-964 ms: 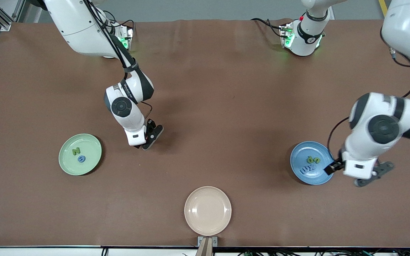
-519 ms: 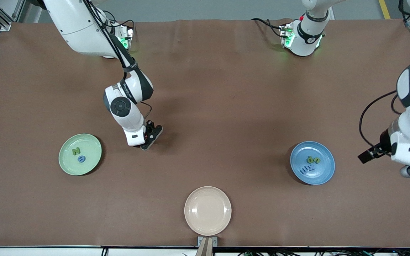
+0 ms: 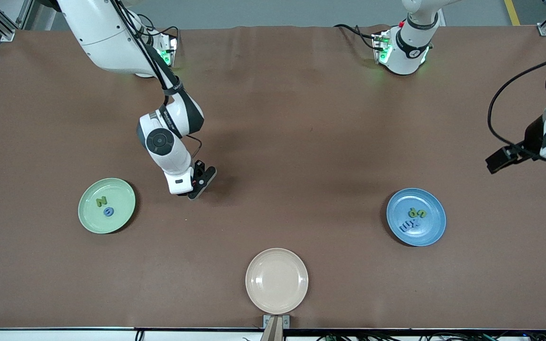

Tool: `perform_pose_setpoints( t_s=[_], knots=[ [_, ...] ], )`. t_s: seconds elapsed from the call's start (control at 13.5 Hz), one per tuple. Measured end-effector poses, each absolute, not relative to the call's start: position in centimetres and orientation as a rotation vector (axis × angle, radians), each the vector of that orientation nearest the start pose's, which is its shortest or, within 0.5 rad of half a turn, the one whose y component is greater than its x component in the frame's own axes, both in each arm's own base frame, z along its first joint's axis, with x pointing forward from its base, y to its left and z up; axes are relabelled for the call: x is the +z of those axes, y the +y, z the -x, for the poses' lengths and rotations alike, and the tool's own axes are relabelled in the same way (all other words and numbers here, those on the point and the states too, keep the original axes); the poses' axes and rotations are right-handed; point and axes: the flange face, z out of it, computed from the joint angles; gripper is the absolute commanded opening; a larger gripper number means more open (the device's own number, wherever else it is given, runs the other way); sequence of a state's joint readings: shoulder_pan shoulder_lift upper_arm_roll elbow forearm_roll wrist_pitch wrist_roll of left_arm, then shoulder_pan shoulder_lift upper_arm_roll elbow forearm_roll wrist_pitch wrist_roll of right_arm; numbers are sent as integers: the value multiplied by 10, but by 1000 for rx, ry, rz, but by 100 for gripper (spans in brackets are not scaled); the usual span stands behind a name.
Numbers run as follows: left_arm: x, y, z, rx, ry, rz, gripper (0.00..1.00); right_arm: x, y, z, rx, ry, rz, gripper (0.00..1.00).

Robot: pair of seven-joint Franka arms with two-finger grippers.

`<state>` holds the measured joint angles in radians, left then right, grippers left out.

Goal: Sort upper and lower case letters into plates
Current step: 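Retract the left gripper while the right gripper lifts the pink Q, then lower the pink Q onto the green plate and open the right gripper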

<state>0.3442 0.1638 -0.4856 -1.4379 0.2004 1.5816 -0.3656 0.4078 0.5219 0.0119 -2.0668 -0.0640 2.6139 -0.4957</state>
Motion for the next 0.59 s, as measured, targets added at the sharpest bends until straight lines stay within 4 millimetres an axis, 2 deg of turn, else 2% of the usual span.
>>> perform_pose_setpoints(
  t_s=[0.22, 0.37, 0.52, 0.59],
  knots=[
    [625, -39, -573, 32, -254, 3007, 100, 187, 235, -553, 7, -1451, 2824, 27],
    [637, -41, -562, 25, -204, 3028, 100, 215, 225, -577, 99, -1425, 2840, 27],
    [642, -44, -556, 21, -187, 3052, 100, 251, 197, -603, 135, -1456, 2822, 27],
    [642, -47, -554, 22, -182, 3056, 100, 264, 173, -614, 131, -1485, 2805, 27]
  ],
)
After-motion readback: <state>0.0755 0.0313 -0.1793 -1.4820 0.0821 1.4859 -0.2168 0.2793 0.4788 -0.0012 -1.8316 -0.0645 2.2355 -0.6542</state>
